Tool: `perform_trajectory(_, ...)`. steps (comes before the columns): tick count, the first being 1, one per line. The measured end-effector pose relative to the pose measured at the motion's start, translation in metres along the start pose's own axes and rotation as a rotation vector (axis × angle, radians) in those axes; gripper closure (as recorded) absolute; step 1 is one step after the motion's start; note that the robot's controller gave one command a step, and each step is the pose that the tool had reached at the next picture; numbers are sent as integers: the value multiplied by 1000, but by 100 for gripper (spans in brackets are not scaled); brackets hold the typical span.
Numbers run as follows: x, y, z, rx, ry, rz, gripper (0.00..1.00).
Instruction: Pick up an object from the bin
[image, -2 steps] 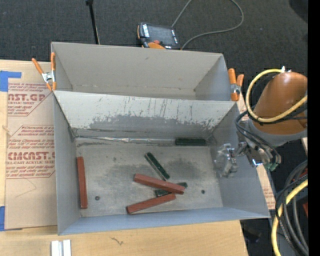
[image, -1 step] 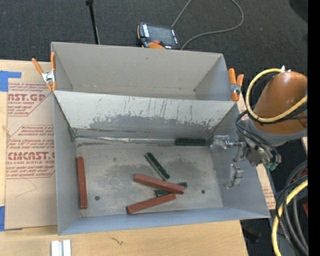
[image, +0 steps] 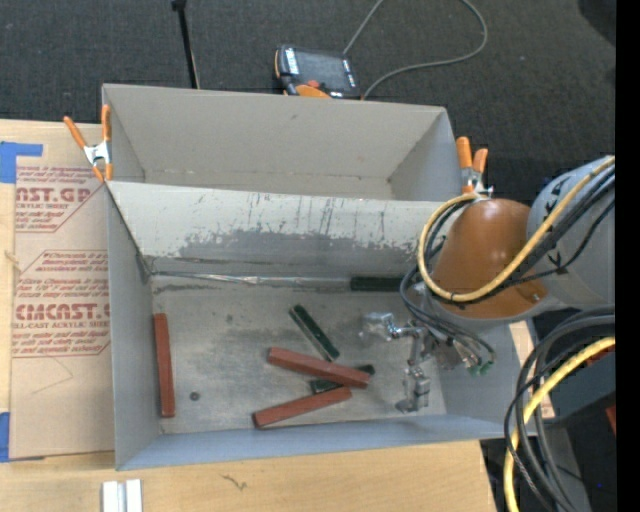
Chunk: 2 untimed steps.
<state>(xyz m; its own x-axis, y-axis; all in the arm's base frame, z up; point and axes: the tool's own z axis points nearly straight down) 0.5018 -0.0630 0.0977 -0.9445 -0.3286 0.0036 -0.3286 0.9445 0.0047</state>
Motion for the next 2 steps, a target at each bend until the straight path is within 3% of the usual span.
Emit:
perform_trajectory(1,-34,54,29,1,-4,-89,0)
perform_trajectory(2,-32,51,28,4,-3,-84,100)
